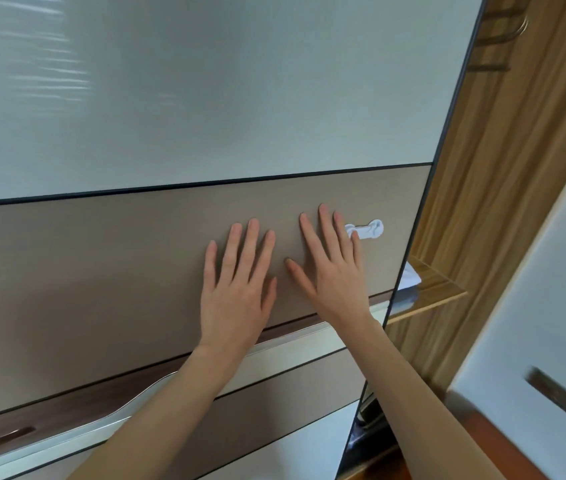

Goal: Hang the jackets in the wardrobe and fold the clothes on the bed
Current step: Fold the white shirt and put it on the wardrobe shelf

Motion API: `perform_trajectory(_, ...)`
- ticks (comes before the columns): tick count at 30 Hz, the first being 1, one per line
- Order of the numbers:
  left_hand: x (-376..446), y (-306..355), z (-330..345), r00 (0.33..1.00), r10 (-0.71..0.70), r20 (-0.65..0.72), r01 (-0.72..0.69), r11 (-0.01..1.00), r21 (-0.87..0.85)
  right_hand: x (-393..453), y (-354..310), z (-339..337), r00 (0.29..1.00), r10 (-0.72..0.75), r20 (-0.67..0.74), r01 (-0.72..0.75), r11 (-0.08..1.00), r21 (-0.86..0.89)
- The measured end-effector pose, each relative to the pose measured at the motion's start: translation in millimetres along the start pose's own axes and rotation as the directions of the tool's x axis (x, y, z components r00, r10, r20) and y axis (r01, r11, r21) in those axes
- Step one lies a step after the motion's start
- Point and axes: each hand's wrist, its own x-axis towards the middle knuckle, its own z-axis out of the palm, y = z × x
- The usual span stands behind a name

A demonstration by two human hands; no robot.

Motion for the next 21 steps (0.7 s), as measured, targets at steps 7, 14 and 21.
perform_trajectory(7, 25.5, 62.2, 24.5, 1.0, -0.018, 0.018, 0.018, 0.999, 0.029, 2.4, 74.8, 7.3, 0.999, -0.028, -0.02, 0.027, 1.0, -0.005)
perform_trajectory(14, 50.9, 124.8, 53.2, 0.999, -0.03, 0.031, 0.028, 0.998, 0.062, 5.4, 145.5, 9.0, 0.996, -0.035, -0.077, 0.033, 0.999, -0.026)
perform_trajectory(21, 68.4, 171.8, 62.8, 0.999, -0.039, 0.009, 0.039, 0.998, 0.044, 9.5, 212.2, 4.0, 0.999, -0.022, -0.038, 0.02, 0.999, -0.035)
